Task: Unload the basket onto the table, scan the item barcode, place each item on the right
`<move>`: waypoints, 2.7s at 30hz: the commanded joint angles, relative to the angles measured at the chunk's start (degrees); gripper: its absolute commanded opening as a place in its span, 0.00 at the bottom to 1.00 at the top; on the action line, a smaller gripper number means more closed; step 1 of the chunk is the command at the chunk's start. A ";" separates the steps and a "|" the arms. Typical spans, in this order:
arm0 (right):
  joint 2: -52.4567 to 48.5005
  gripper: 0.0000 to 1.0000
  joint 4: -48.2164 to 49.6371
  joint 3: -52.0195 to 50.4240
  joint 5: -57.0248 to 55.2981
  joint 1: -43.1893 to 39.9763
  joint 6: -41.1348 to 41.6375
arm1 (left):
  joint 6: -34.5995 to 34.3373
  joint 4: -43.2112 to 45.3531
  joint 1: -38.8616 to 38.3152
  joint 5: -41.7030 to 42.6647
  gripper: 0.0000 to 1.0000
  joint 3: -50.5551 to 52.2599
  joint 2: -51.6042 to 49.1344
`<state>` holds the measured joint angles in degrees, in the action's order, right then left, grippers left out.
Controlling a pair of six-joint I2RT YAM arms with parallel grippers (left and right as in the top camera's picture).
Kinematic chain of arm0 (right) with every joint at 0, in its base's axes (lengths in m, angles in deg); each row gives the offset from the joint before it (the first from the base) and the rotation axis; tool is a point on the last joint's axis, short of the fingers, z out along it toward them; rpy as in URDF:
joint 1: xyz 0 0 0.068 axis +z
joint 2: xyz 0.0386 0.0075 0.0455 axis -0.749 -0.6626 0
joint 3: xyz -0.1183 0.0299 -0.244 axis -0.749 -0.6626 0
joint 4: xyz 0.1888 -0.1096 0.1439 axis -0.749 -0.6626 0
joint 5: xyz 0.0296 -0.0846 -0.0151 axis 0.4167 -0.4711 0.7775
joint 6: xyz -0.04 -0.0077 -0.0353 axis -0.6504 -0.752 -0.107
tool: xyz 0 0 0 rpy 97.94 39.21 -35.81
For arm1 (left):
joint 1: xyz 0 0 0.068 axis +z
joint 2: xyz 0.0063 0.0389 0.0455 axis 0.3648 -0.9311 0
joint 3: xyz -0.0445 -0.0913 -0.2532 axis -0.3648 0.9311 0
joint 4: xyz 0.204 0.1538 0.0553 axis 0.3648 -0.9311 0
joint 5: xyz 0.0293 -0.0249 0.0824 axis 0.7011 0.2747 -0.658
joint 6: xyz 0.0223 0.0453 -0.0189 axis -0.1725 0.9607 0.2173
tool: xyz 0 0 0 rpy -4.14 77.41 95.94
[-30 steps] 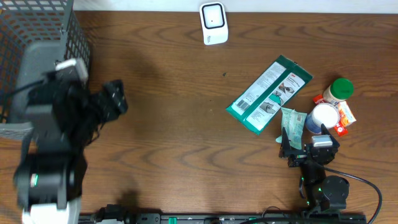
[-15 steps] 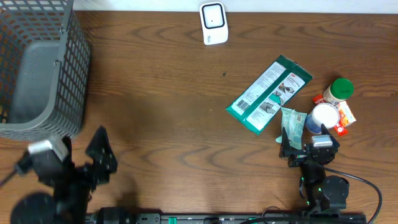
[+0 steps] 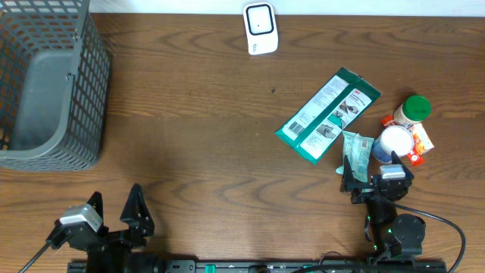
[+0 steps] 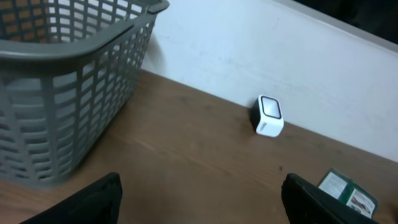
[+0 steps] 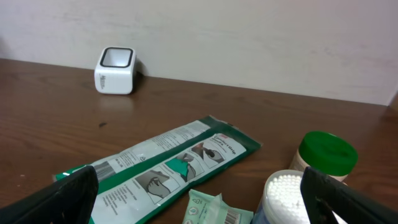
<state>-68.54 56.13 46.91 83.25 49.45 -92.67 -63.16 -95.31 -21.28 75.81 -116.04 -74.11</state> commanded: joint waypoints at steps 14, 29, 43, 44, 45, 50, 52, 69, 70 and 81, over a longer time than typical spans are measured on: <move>0.26 0.99 -0.22 -0.04 -0.17 0.55 -0.09 | 0.33 61.77 -1.33 -3.72 0.83 18.73 0.42; 0.26 0.99 -0.22 -0.04 -0.17 0.55 -0.09 | 0.33 73.35 -1.33 -3.72 0.83 34.93 0.44; 0.26 0.99 -0.24 -0.04 -0.20 0.55 -0.09 | 0.33 70.07 -1.33 -3.72 0.83 41.16 0.44; 0.26 0.99 -0.22 -0.04 -0.17 0.55 -0.09 | 0.33 68.26 -1.33 -3.72 0.83 41.16 0.44; 0.26 0.99 -0.24 -0.04 -0.20 0.55 -0.09 | 0.33 66.49 -1.33 -3.72 0.83 41.16 0.44; 0.26 0.99 -0.24 -0.04 -0.17 0.55 -0.09 | 0.39 57.22 -1.33 -3.72 0.83 41.16 0.44; 0.26 0.99 -0.22 -0.04 -0.17 0.55 -0.09 | 1.77 53.11 -1.33 -3.69 0.83 41.16 0.44; 0.26 0.99 -0.24 -0.04 -0.17 0.55 -0.09 | 17.97 41.53 -1.33 0.59 0.83 41.16 0.46; 0.26 0.99 -0.24 -0.04 -0.17 0.55 -0.09 | 17.97 41.57 -1.33 0.59 0.83 41.16 0.44; 0.26 0.99 -0.24 -0.04 -0.17 0.55 -0.09 | 17.97 41.55 -1.33 0.59 0.83 41.16 0.33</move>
<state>-68.54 56.13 46.91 83.21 49.45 -92.67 -46.35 -51.05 -22.37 76.10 -75.32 -74.13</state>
